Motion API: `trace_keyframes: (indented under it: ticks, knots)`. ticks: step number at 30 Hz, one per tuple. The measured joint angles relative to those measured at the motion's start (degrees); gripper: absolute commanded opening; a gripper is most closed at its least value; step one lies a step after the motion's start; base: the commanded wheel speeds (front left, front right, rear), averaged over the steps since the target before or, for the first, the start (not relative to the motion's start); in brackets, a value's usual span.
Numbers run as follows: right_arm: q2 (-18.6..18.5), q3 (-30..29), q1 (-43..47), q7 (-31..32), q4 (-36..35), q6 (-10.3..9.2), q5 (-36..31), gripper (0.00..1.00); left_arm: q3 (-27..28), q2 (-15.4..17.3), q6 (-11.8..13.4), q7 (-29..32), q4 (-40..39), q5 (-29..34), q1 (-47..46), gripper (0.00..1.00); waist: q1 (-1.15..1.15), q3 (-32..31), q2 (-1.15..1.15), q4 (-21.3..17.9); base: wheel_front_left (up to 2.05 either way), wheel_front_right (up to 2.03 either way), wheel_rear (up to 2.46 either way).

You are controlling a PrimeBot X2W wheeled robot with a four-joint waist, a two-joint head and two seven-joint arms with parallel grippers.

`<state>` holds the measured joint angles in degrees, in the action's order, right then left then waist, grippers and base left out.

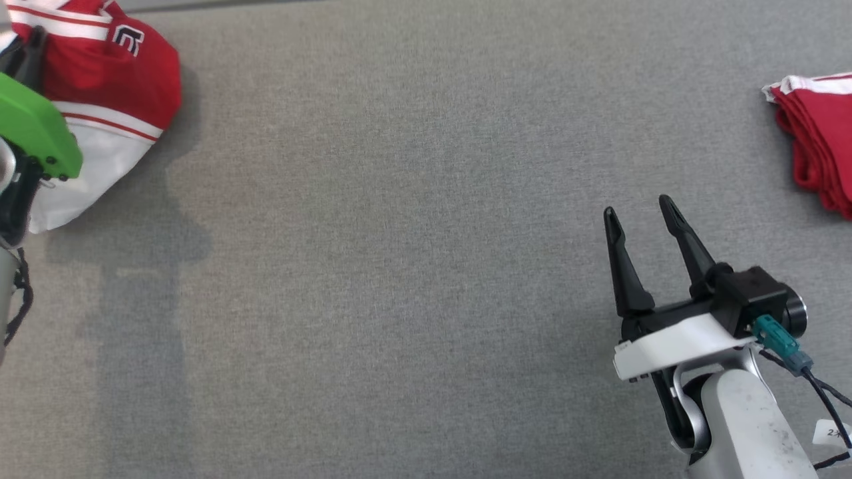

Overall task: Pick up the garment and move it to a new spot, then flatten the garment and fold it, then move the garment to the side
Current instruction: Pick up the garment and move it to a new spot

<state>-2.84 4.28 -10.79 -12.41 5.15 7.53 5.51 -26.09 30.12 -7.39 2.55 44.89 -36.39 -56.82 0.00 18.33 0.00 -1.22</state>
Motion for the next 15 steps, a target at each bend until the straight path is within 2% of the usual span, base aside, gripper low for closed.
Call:
trace_keyframes:
  ticks: [3, 7, 10, 15]
  knots:
    - [0.02, -0.85, 1.59, -0.55, 1.46, 0.0, 0.94, 1.0, -2.44, -1.21, 0.0, -0.2, -2.61, -1.14, -0.04, 0.0, 0.0, -3.44, 0.0, -0.24, 0.0, 0.0, 0.0]
    - [0.03, -2.69, 4.28, -0.9, 2.94, 0.0, 1.42, 1.0, -5.78, -4.63, 0.0, -0.12, -7.4, -3.64, -0.05, 0.0, 0.0, -8.37, 0.0, -0.77, 0.0, 0.0, 0.0]
    - [0.02, -4.15, 6.19, -1.14, 3.53, 0.0, 1.52, 1.0, -7.68, -7.99, 0.0, 0.52, -11.31, -6.39, -0.04, 0.0, -0.01, -11.89, 0.0, -1.3, 0.0, 0.0, 0.0]
    - [0.01, -6.56, 8.15, -1.4, 3.66, 0.0, 1.99, 1.0, -7.39, -16.19, 0.68, 1.87, -17.09, -11.98, -0.03, 0.0, -0.01, -16.8, 0.0, -2.67, 0.0, 0.0, 0.0]
